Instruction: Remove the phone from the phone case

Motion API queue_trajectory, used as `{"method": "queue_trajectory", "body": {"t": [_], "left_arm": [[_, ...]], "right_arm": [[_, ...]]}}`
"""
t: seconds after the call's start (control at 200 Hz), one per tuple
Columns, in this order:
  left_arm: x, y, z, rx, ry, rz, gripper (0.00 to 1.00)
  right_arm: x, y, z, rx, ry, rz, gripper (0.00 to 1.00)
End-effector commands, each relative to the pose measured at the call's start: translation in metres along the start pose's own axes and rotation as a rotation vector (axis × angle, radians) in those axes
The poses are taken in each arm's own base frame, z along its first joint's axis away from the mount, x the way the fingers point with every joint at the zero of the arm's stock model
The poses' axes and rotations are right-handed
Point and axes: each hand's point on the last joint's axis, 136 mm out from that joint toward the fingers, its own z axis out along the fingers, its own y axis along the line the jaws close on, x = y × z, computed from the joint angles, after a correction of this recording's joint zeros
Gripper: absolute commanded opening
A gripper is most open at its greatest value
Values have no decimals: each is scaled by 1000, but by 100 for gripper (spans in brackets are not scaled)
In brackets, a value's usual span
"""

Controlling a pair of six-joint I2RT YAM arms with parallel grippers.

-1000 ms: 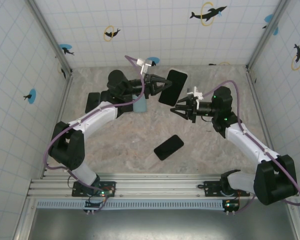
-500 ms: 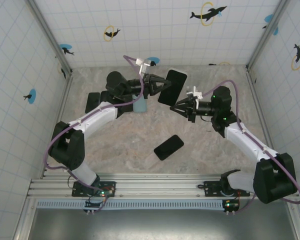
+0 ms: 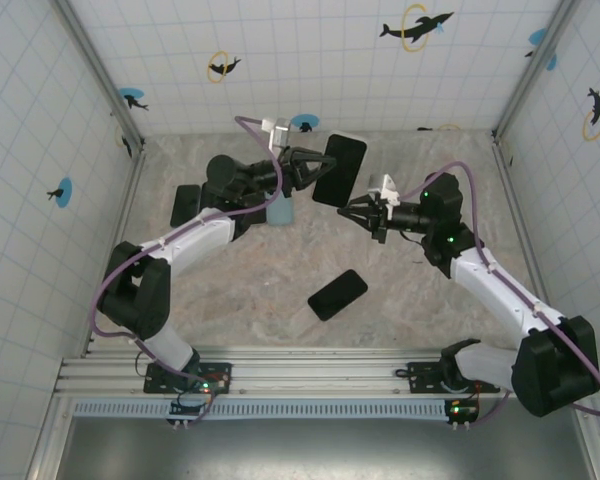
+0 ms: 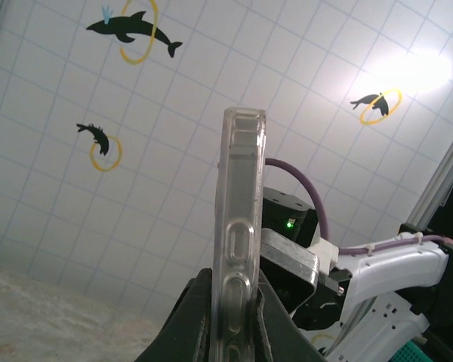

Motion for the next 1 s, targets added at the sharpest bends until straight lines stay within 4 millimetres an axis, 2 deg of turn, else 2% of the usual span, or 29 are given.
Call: {"method": "queue_trajectory", "body": {"t": [0.0,0.195,0.36,0.636,0.761,0.826,0.881,0.996], "left_arm": [[18,-31,15,112,89,-129,0],[20,-33,21,130,109,-111,0],[18,-38,22,148,118,-60,0],[14,-46,23,171,132,-7,0],[11,-48,23,186,119,-25,0],[11,-46,22,184,117,-30,0],[12,-37,19,147,104,-26,0],[1,-21,11,57,50,4,0]], "right_arm": [[-60,-64,-17,353,-54,-290,3],[-79,-66,-15,336,-97,-289,3],[-79,-66,-12,314,-105,-235,3],[-62,-83,-7,300,-78,-25,3],[-46,-86,-2,327,5,-69,3],[-44,-84,-3,336,9,-86,3],[-51,-82,-9,330,-48,-67,3],[-49,-74,-17,314,-83,-41,5]]}}
